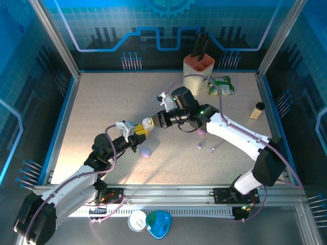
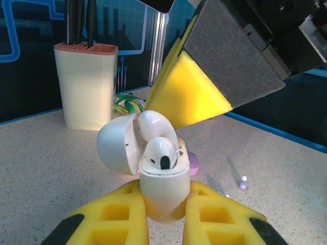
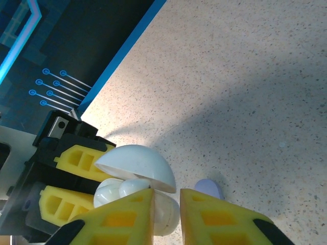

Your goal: Insert wireless bluetooth earbuds into charging case

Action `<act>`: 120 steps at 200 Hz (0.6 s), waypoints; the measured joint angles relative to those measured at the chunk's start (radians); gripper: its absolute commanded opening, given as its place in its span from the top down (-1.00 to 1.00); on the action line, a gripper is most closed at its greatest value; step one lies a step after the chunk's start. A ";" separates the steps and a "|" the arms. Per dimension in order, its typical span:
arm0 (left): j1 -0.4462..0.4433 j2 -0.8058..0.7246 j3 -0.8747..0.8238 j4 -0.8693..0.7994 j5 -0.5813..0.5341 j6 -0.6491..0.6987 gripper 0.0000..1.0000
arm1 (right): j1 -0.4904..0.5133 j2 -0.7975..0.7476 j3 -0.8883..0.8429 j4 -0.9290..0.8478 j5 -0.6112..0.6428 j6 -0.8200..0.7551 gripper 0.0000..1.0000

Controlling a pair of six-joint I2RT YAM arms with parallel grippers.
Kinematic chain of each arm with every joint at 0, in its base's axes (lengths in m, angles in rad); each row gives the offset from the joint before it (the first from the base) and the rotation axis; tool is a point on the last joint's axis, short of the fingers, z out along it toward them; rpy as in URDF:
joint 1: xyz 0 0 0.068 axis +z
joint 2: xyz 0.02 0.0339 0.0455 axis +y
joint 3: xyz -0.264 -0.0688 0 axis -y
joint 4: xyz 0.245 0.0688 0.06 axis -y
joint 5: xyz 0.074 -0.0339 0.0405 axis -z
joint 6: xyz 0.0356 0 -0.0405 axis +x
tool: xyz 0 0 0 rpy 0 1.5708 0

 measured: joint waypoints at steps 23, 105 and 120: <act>0.000 0.010 -0.005 0.054 0.000 0.018 1.00 | 0.000 -0.012 0.000 -0.004 0.018 0.000 0.47; 0.004 0.135 -0.051 0.323 0.006 0.034 1.00 | 0.000 -0.079 0.010 -0.021 0.049 -0.003 0.12; 0.005 0.147 -0.051 0.346 0.012 0.045 1.00 | 0.000 -0.089 0.020 -0.027 0.052 -0.013 -0.07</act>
